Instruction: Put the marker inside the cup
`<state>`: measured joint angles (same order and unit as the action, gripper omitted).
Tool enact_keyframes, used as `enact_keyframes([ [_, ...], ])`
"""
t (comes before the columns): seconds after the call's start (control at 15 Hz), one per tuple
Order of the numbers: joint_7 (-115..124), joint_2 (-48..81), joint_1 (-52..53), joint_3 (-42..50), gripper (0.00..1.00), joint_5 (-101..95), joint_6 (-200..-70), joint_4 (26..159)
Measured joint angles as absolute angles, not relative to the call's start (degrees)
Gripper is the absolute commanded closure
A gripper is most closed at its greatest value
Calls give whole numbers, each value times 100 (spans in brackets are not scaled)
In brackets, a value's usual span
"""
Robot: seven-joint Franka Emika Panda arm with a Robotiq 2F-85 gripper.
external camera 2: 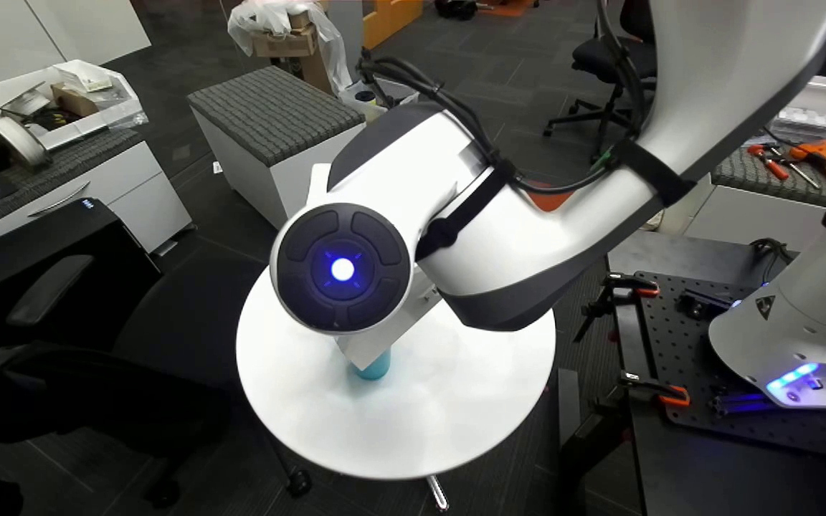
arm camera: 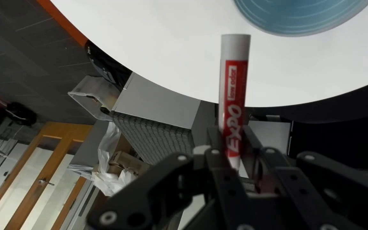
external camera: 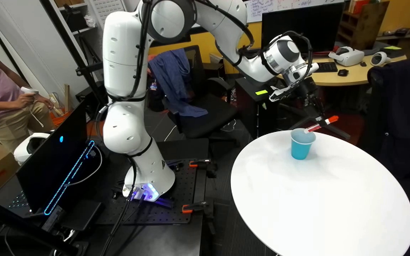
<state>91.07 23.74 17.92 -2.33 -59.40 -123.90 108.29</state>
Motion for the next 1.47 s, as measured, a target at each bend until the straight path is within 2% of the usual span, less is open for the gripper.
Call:
enact_keyframes([
  [1.47,9925,3791,2033,-330,95,-6378,-12016,9793],
])
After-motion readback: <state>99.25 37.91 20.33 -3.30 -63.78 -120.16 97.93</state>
